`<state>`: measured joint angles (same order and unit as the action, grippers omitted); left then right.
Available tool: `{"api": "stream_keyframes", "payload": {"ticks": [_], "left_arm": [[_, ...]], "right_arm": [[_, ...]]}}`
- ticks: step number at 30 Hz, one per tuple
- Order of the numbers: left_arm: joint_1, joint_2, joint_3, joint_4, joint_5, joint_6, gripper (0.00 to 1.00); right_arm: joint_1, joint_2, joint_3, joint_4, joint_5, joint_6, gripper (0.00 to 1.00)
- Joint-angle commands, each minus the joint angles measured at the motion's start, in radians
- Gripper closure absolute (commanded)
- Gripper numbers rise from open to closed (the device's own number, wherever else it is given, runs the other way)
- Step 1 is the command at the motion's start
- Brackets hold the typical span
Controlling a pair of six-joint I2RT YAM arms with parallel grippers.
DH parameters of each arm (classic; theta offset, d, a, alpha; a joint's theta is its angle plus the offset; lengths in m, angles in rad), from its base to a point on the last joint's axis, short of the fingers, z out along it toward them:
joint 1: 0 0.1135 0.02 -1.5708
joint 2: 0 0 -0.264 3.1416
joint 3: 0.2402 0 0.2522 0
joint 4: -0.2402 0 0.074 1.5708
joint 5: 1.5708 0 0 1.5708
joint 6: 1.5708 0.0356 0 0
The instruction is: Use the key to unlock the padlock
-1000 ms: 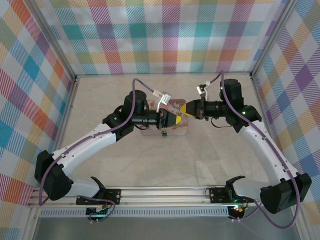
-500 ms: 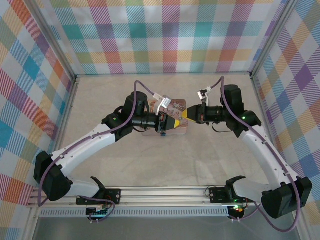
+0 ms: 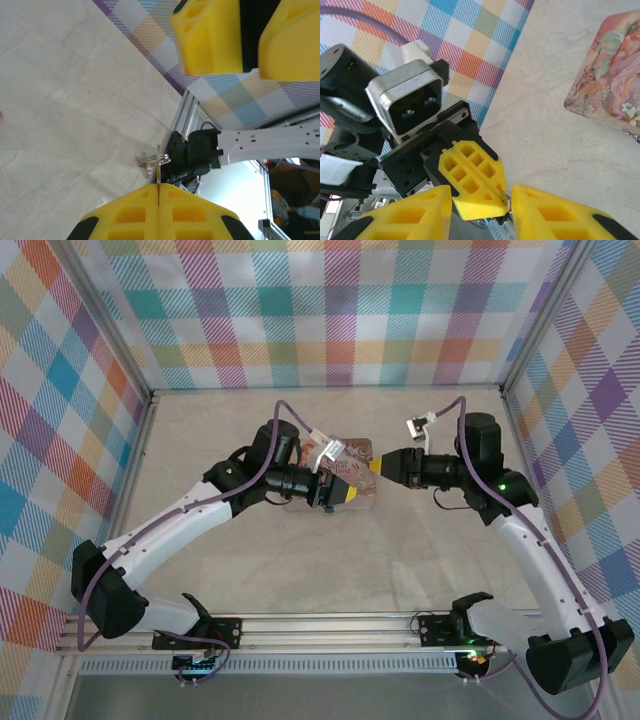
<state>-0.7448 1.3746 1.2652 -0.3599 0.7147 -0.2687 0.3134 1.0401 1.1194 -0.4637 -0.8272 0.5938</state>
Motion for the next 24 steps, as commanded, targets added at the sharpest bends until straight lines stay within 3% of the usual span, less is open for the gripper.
{"api": "stream_keyframes", "payload": {"ticks": [1,11,24], "left_arm": [[0.0,0.018,0.063,-0.092,0.074,0.06,1.0],[0.0,0.05,0.121,-0.147,0.137,0.091,1.0],[-0.001,0.067,0.134,-0.149,0.137,0.089,1.0]], "right_arm": [[-0.004,-0.015,-0.025,0.014,-0.045,-0.071,0.65],[0.017,0.015,-0.072,0.033,-0.14,-0.104,0.61],[0.073,0.046,-0.047,-0.043,-0.138,-0.184,0.67]]}}
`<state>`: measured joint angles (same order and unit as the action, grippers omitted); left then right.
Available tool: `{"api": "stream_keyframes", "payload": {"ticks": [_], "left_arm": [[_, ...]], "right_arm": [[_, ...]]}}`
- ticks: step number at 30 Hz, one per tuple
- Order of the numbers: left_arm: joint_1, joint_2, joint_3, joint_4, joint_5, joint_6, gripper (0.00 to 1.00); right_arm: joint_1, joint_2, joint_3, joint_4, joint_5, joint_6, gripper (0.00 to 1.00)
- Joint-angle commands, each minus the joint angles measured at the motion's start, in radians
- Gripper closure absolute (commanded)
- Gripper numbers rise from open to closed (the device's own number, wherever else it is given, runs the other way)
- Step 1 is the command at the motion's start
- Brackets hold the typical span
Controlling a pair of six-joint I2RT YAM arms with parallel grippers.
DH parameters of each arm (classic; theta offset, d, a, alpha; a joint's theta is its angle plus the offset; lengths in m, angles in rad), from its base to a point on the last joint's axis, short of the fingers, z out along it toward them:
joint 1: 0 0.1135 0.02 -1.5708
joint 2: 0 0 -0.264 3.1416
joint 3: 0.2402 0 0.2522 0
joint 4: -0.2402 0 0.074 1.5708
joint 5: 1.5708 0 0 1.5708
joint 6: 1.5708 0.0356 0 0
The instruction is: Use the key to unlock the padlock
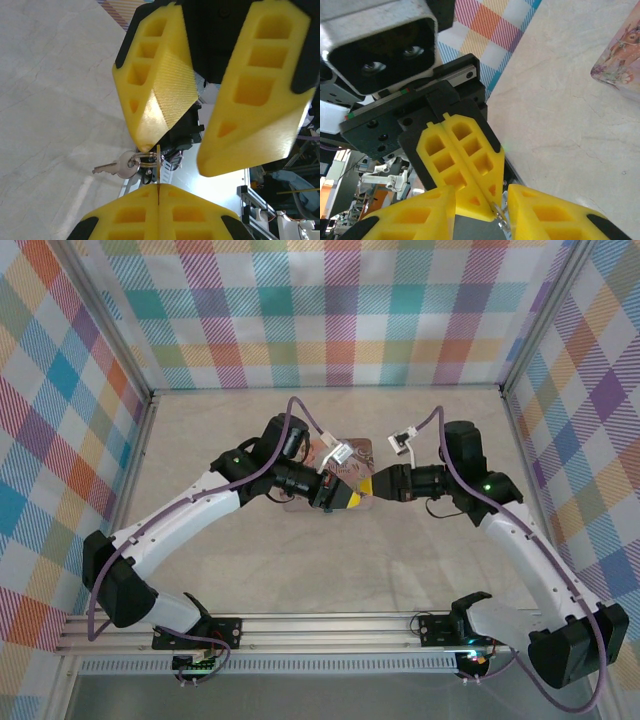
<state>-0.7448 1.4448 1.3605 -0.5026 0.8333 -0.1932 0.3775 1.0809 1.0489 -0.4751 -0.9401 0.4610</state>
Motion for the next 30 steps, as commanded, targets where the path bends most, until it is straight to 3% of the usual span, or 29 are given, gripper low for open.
{"api": "stream_keyframes", "payload": {"ticks": [1,5,10,17,20,21,23,24,30], "left_arm": [[0.0,-0.003,0.037,-0.007,0.015,0.012,1.0],[0.0,-0.007,0.037,-0.004,0.01,0.012,1.0],[-0.001,-0.001,0.039,-0.005,0.016,0.011,1.0],[-0.001,-0.006,0.042,-0.016,0.012,0.017,1.0],[-0.001,-0.008,0.047,-0.022,-0.012,0.014,1.0],[0.004,-0.009,0.049,-0.026,-0.024,0.007,0.95],[0.019,-0.017,0.037,-0.012,-0.041,-0.02,0.69],[0.032,-0.024,0.026,0.005,-0.045,-0.041,0.63],[0.111,-0.099,-0.076,0.14,-0.061,-0.162,0.53]], "right_arm": [[0.009,0.005,0.023,-0.039,-0.023,-0.057,0.67],[0.009,-0.002,0.023,-0.069,-0.013,-0.083,0.67],[0.009,-0.01,0.02,-0.071,-0.01,-0.088,0.84],[0.008,-0.012,0.027,-0.091,0.001,-0.113,0.99],[0.009,-0.023,0.026,-0.094,0.027,-0.122,1.0],[0.009,-0.031,0.023,-0.09,0.044,-0.121,1.0],[0.008,-0.049,0.016,-0.075,0.07,-0.112,1.0],[0.008,-0.056,0.011,-0.067,0.08,-0.106,1.0],[0.007,-0.08,0.007,-0.054,0.115,-0.097,1.0]]}}
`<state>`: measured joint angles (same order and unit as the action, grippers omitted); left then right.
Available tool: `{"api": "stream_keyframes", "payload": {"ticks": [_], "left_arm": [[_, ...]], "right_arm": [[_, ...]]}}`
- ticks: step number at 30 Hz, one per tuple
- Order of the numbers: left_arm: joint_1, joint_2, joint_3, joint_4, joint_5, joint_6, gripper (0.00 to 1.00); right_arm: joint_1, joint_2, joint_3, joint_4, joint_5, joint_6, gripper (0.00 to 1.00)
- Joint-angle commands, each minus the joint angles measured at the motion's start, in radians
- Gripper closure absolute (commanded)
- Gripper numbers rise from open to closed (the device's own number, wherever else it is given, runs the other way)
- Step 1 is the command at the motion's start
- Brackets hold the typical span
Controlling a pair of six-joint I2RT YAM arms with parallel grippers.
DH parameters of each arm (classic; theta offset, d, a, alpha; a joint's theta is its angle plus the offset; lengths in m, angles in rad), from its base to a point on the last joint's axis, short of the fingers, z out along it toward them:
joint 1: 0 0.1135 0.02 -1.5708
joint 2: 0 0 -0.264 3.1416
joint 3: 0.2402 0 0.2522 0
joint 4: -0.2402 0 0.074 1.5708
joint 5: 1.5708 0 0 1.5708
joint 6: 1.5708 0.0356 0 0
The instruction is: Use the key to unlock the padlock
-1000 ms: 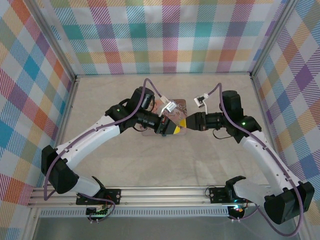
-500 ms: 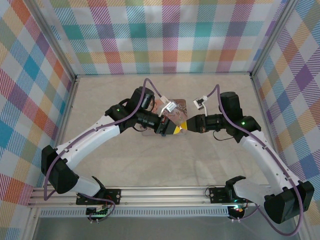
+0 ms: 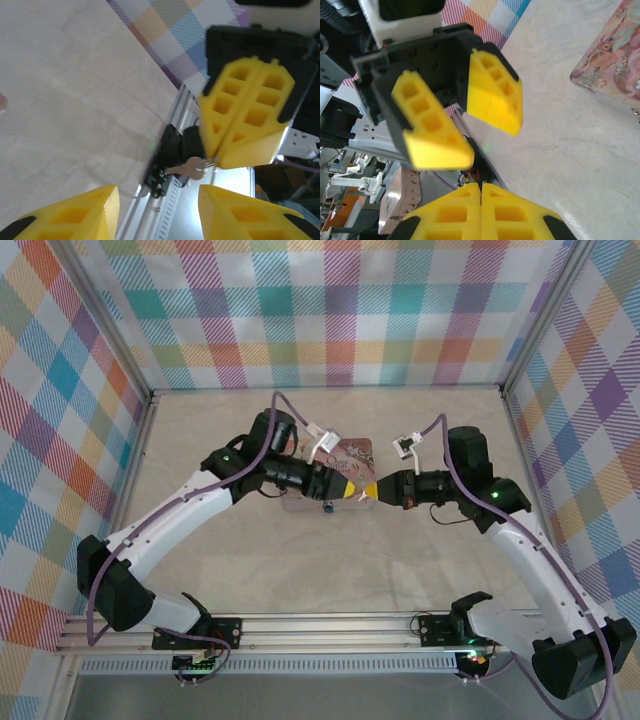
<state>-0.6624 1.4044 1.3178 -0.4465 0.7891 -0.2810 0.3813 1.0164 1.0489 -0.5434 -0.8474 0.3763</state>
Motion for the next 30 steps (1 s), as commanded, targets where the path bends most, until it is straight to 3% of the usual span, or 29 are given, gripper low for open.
{"api": "stream_keyframes", "payload": {"ticks": [1,5,11,21,26,30], "left_arm": [[0.036,-0.067,-0.041,0.09,-0.023,-0.081,0.52],[0.047,-0.077,-0.054,0.085,-0.056,-0.099,0.47],[0.057,-0.055,-0.055,0.09,-0.147,-0.213,0.31],[0.072,0.008,-0.014,0.056,-0.288,-0.391,0.27],[0.081,0.028,0.045,0.017,-0.342,-0.453,0.22],[0.094,0.042,0.079,0.033,-0.339,-0.502,0.2]], "right_arm": [[0.004,-0.016,0.007,0.014,0.024,-0.013,1.0],[0.004,-0.021,0.001,0.027,0.049,-0.005,1.0],[0.006,-0.038,-0.007,0.04,0.201,-0.04,1.0],[0.124,-0.03,0.024,0.144,0.71,-0.314,1.0],[0.229,-0.047,-0.031,0.367,0.907,-0.562,1.0],[0.269,-0.071,-0.121,0.613,0.905,-0.742,1.0]]}}
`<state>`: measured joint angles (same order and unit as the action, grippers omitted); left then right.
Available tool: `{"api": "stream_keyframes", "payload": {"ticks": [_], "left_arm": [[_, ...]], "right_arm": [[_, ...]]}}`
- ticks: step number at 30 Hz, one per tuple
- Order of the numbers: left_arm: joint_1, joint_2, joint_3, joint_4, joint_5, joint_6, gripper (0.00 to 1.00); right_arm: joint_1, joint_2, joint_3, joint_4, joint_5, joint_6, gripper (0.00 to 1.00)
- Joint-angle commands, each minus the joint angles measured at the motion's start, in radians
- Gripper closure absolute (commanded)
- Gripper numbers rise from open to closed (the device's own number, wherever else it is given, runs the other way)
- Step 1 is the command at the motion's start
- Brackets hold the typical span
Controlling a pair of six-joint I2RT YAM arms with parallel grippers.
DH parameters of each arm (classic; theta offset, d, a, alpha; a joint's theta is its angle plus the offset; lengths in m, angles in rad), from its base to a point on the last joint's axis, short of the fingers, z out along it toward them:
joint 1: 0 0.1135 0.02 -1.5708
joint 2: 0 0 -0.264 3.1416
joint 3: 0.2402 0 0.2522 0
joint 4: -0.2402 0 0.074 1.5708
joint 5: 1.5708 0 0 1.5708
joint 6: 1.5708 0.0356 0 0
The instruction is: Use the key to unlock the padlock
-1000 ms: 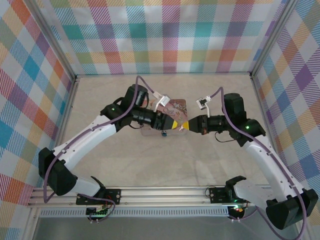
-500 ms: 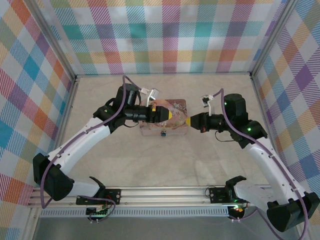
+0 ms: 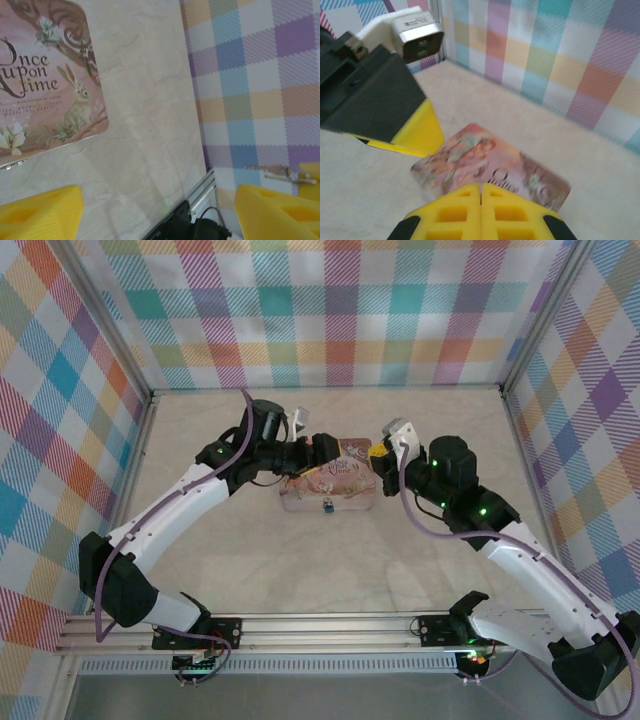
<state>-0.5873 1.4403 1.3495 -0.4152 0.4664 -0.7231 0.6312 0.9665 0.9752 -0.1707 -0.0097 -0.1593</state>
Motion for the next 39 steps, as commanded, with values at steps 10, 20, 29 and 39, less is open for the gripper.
{"api": "stream_keyframes", "payload": {"ticks": [10,20,29,39], "left_arm": [[0.07,0.054,0.091,0.221,0.229,-0.314,0.33],[0.038,0.029,0.086,0.375,0.315,-0.447,0.34],[-0.002,0.05,0.095,0.448,0.353,-0.517,0.4],[-0.011,0.047,0.089,0.482,0.362,-0.548,0.52]], "right_arm": [[0.062,-0.031,-0.106,0.467,0.016,-0.531,1.0],[0.077,-0.019,-0.09,0.475,0.013,-0.594,1.0],[0.097,-0.004,-0.107,0.49,0.04,-0.627,1.0],[0.105,0.004,-0.128,0.514,0.052,-0.656,1.0]]}}
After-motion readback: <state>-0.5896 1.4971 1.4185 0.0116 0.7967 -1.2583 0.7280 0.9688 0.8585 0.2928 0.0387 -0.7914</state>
